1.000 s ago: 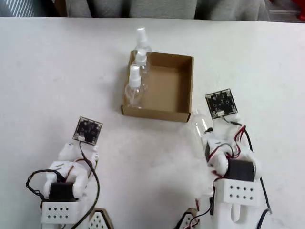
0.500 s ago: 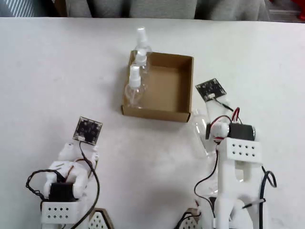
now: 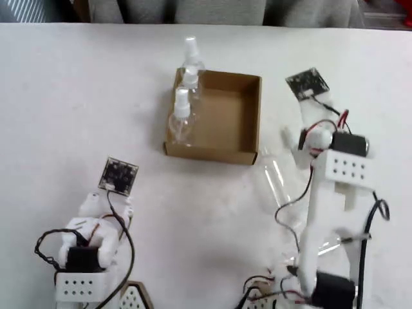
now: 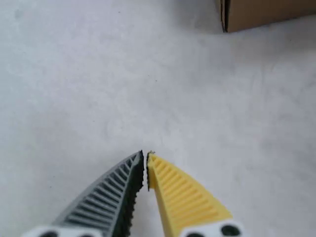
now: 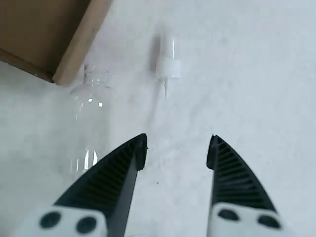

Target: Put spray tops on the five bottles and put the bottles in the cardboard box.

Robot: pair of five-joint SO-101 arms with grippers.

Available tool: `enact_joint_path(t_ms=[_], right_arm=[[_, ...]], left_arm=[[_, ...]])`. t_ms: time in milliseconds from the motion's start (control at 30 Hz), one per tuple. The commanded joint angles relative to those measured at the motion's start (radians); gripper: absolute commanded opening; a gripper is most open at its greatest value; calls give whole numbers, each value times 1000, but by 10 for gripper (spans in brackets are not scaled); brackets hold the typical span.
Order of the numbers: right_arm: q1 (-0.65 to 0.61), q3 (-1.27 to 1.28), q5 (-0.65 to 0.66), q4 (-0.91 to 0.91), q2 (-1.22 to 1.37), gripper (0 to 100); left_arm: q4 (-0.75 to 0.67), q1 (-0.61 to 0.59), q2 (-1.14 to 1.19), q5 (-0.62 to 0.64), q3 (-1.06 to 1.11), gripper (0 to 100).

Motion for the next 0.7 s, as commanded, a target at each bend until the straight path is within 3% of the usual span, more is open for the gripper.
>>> enact_joint_path(t_ms=[0,267,467,667], right_arm=[[21,-207,95,15,197,176],[27,-422,150,13,565,178],[-7,-638,149,88,769,281],[-38,-818,149,142,943,269]], left_arm=[[-5,-10,-15,-8,0,24],[-6,-12,-15,-9,0,24],[-6,-12,-15,-9,0,24],[-6,-12,-15,-9,0,24]])
